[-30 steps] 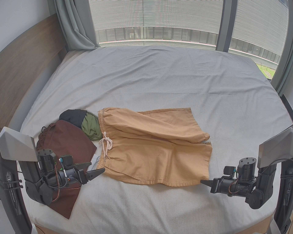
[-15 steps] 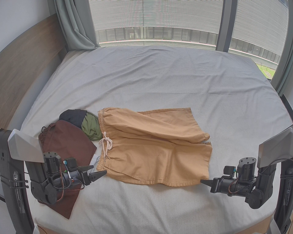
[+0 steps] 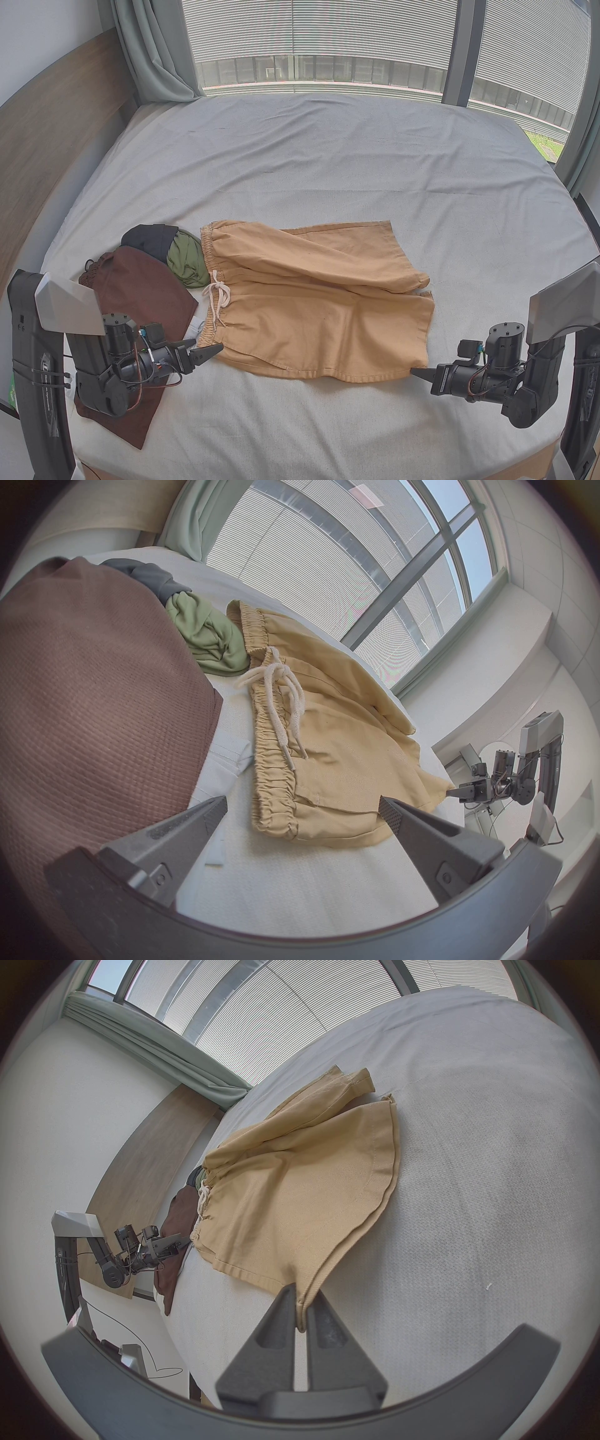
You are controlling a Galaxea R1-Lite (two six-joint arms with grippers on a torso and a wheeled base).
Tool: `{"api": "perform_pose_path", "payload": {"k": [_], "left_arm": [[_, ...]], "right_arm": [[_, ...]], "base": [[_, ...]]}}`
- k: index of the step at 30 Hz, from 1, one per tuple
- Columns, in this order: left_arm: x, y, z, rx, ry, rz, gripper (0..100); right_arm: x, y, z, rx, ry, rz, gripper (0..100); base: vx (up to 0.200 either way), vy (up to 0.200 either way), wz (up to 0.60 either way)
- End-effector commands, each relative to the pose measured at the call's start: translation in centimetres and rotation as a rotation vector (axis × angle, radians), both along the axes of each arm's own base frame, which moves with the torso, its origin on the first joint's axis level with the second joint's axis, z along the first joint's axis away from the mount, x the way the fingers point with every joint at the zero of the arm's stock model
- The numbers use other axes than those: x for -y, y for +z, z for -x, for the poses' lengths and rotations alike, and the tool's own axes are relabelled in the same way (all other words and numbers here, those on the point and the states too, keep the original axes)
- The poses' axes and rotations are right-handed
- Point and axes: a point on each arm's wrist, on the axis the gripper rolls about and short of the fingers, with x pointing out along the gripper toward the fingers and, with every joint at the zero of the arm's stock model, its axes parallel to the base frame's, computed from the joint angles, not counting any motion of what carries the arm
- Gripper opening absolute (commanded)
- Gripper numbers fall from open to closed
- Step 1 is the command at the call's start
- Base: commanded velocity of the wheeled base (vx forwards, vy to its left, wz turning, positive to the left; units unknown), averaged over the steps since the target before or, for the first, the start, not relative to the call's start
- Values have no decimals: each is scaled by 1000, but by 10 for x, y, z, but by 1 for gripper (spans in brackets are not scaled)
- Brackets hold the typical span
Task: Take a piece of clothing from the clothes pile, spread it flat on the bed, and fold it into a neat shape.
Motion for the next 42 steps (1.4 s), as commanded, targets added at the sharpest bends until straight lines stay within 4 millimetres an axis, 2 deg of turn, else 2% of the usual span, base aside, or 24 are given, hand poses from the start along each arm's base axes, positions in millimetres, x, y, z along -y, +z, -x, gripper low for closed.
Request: {"api": "perform_pose_path", "payload": {"k": [1,7,17,18,32,42], "left_arm": [[7,-6,0,-24,-14,9,100],[17,-15,-4,-43,26,-4,100],[13,-18,-8,-37,61,-14,100],[13,-18,-9,-34,61,-14,0],[11,-14,-9,-22,67,-13,0],[12,17,18,-26,49,-10,0]], "right_arm": [[0,-1,0,-1,1,0,0],[0,-1,0,-1,-1,0,0],[0,-1,0,-2,2,0,0],[0,-1,0,-2,2,0,0],[2,-1,6,-22,-4,10,0],[17,-10,17,-42,9,98,0]], "base": [[0,0,0],[0,0,0],[0,0,0],[0,0,0],[0,0,0],[0,0,0]]}}
